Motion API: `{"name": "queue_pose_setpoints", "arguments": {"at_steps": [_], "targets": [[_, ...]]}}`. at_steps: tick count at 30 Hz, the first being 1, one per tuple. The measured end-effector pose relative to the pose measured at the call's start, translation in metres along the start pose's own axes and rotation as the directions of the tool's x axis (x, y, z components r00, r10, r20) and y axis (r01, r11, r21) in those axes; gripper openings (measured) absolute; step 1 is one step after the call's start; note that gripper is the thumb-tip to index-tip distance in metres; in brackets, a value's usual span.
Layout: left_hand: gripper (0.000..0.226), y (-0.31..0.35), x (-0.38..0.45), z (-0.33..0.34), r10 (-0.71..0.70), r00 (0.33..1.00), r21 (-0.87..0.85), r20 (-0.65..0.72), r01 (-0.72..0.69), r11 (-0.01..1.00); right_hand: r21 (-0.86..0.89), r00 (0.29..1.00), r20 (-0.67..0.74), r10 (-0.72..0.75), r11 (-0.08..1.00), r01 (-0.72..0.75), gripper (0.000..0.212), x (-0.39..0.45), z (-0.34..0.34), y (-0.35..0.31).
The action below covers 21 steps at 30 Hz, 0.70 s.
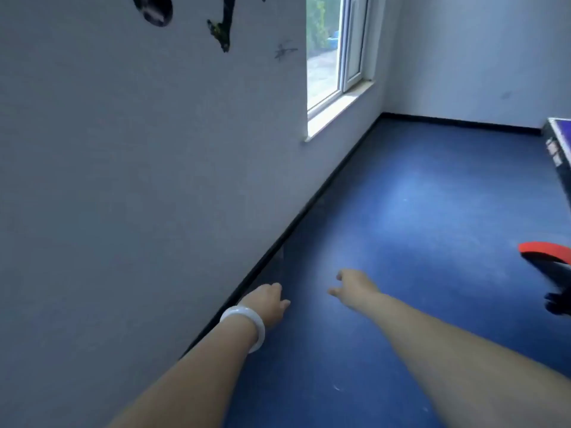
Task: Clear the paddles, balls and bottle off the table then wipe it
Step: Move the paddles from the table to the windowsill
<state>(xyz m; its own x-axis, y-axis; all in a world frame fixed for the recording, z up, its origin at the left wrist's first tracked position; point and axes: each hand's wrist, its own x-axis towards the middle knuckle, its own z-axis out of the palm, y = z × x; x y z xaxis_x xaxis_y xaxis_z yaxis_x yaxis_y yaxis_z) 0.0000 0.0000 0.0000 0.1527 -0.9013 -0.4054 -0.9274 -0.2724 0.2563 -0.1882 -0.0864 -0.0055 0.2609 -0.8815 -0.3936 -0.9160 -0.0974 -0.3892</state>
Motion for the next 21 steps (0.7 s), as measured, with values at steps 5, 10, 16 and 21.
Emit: {"name": "queue_pose_setpoints", "arguments": {"at_steps": [5,10,16,21], "targets": [[0.044,0.054,0.068,-0.002,0.087,0.995,0.063,0.041,-0.09,0.994,0.064,0.993,-0.008,0.121,0.991,-0.12,0.046,0.034,-0.039,0.058],[0.042,0.104,0.145,-0.005,0.175,0.979,0.114,0.105,-0.186,0.976,0.12,0.969,-0.023,0.245,0.963,-0.24,0.047,0.074,-0.069,0.105],[0.04,0.149,0.253,-0.017,0.293,0.934,0.153,0.203,-0.326,0.933,0.227,0.902,-0.033,0.431,0.882,-0.413,0.046,0.132,-0.098,0.148],[0.04,0.2,0.336,-0.042,0.423,0.872,0.185,0.246,-0.471,0.863,0.334,0.808,-0.056,0.587,0.774,-0.539,0.046,0.172,-0.13,0.177]]}}
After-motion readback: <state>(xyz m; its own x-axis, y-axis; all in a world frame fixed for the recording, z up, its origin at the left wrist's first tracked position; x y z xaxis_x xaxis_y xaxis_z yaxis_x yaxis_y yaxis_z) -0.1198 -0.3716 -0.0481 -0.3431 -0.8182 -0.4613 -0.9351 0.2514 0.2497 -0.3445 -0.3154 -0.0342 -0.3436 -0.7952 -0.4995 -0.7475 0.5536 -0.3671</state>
